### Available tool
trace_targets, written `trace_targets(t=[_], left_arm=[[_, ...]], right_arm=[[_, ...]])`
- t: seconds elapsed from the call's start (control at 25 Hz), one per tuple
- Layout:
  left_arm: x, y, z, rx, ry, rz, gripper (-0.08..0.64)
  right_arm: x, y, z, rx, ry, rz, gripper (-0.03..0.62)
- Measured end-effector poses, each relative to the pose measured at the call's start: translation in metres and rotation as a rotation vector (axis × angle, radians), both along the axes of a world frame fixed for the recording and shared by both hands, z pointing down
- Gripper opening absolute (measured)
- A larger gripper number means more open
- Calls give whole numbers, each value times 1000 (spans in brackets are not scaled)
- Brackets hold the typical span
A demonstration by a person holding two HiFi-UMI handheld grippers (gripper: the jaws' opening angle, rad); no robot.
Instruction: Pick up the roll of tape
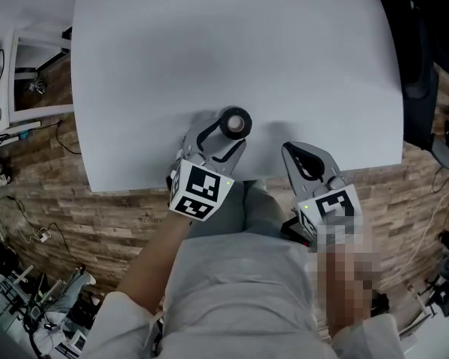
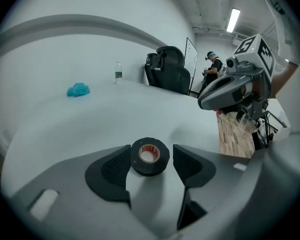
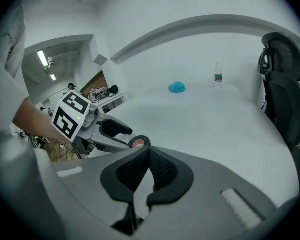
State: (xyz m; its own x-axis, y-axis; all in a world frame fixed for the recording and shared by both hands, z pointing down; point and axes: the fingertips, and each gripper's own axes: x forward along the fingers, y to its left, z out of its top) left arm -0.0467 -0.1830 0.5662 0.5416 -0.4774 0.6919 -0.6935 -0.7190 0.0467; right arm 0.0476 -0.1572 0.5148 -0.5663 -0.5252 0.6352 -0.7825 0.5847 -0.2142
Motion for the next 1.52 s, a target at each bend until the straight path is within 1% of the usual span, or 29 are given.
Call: trace_targets(t=[0.16,0.32,0.48,0.8,1.32,1.36,1.44,1.52], left_arm=[[5,-3,14,-20,-28,35,329],[10,-7,23,-13,-50,61,375],[14,-10,26,-9,-49,70,390],[17,-15,39,-36,-62,89,425],[17,-19,44,-65,-72,103,431],[17,-19,44,-63,-71,100,423],[16,-21,44,-58,-67,98,385],[15,-22,43,-53,-63,100,380]], right_arm=[[3,1,7,-17,6,6,6],[5,0,13,-29,9,10,6],[7,1,13,-34,7,16,6],[8,3,20,-51,8,22,6],[9,3,25,-67,2,27,6],[9,3,25,-68,2,26,6],[8,3,26,-70,2,25,6],[6,3,26,-70,1,23,6]])
